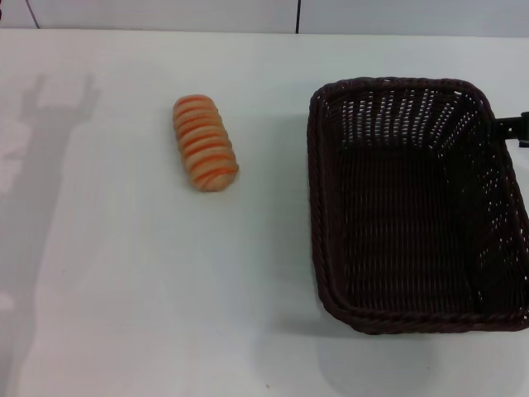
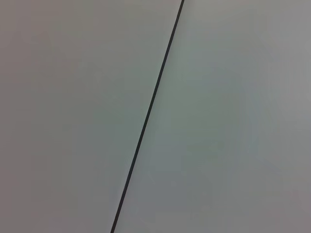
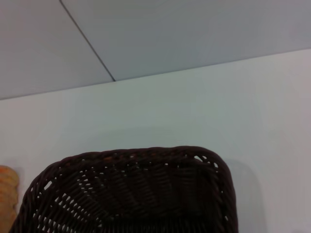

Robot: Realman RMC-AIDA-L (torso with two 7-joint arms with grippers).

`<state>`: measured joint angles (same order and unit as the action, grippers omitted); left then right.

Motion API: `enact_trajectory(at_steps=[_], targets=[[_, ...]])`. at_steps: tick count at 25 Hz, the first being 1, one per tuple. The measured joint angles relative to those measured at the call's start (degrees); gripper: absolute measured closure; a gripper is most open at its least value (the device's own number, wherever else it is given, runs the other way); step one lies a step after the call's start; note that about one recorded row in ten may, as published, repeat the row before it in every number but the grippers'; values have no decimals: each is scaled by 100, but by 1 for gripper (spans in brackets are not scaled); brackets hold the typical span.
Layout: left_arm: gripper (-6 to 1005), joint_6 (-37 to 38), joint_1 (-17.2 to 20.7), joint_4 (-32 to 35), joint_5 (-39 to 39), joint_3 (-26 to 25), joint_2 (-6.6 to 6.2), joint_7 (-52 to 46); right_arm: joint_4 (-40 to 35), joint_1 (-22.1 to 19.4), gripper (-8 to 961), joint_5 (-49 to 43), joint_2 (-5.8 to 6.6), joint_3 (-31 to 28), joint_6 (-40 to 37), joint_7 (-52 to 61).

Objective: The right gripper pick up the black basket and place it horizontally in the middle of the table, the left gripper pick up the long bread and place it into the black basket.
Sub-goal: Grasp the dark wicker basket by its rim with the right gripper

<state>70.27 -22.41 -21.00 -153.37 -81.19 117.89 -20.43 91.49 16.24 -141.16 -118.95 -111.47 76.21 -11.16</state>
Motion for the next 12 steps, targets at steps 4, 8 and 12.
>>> enact_trajectory(at_steps=[4, 8, 12], targets=[[143, 46, 16, 0, 0, -2, -3, 2, -135, 60, 229, -8, 1, 16, -29, -2], [143, 58, 24, 0, 0, -2, -3, 2, -285, 126, 229, -8, 3, 28, -36, -6], [144, 68, 26, 0, 0, -2, -3, 2, -356, 148, 229, -27, 5, 38, -65, -27]])
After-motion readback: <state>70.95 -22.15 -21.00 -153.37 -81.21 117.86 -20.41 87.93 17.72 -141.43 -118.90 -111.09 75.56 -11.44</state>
